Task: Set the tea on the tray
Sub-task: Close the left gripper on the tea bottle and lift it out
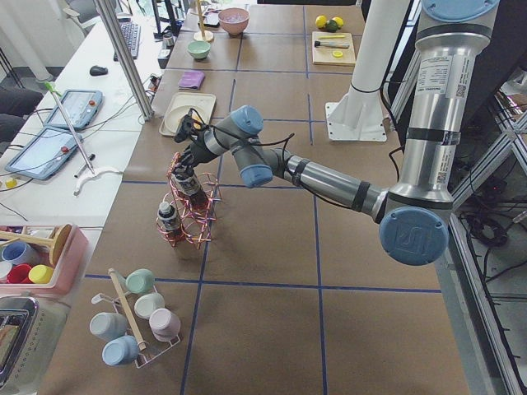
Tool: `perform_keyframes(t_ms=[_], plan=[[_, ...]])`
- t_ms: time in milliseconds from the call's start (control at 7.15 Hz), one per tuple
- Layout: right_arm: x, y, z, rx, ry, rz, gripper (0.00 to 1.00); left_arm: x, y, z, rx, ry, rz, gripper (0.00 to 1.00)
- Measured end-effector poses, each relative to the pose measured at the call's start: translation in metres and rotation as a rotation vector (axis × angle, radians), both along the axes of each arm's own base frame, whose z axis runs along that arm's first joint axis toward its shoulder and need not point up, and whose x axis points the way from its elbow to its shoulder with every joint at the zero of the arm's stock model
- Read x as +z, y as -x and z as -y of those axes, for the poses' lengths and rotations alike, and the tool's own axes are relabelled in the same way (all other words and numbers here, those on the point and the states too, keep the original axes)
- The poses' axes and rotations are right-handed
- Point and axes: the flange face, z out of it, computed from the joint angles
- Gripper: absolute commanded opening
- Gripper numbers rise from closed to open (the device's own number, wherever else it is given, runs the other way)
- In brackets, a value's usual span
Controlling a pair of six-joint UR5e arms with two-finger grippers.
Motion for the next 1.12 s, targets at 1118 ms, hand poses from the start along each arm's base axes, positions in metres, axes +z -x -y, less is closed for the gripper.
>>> perform_keyframes(t_ms=[1118], plan=[[0.001, 0.0, -0.001, -0.001, 0.001, 0.0, 1.0, -0.015, 0.05, -0.08, 0.046, 0.007, -0.066, 0.0]])
